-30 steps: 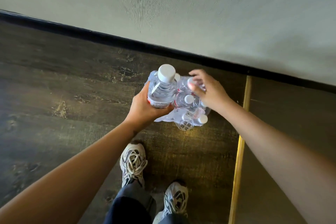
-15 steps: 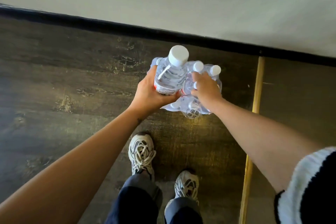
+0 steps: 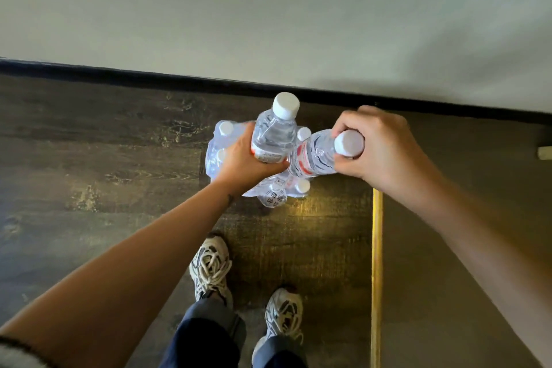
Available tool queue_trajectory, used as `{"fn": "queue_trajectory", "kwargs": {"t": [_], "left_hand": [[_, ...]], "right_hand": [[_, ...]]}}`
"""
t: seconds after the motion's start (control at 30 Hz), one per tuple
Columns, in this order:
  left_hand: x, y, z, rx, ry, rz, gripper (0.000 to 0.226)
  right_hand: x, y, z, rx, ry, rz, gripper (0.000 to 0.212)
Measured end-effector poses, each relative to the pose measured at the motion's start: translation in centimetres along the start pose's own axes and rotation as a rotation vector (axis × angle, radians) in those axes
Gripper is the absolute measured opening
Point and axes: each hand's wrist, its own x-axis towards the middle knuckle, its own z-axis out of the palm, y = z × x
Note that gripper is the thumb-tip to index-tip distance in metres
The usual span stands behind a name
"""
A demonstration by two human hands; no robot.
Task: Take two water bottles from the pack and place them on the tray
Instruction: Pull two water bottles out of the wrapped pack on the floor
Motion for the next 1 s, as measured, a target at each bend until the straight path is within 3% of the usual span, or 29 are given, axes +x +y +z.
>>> {"fn": "queue_trajectory", "kwargs": {"t": [0.17,0.43,0.57,0.67,0.87,1.0], "left_hand": [[0.2,0.4,2.2,0.012,-0.041,0.055,0.071],[-0.5,-1.2,4.4,-0.047,-0.031,-0.025,0.073],[-0.3,-1.5,4.2,-0.089,0.009,-0.081,0.071],[0.0,-1.8,3.6,-0.106,-0.013,-0.106,0.073],[0.7,-1.3,3.0,-0.115,-0.074,-0.103,0.084],[0.2,-0.8,2.2,-0.198,-0.039,-0.090,0.073]], "right_hand": [[-0.8,1.5,2.5,0.024,-0.045,0.044,0.025],[-1.6,4.8,6.4,0.297,0.105,0.106,0.043],[-1.3,6.6,8.6,0.553,-0.056,0.283,0.065],[-1.3,7.8,11.3,0.587,-0.173,0.363,0.078],[0.0,8.6,13.5,0.659,-0.273,0.480,0.071],[1.1,7.5,12.4,0.776,-0.188,0.511,0.071]]}}
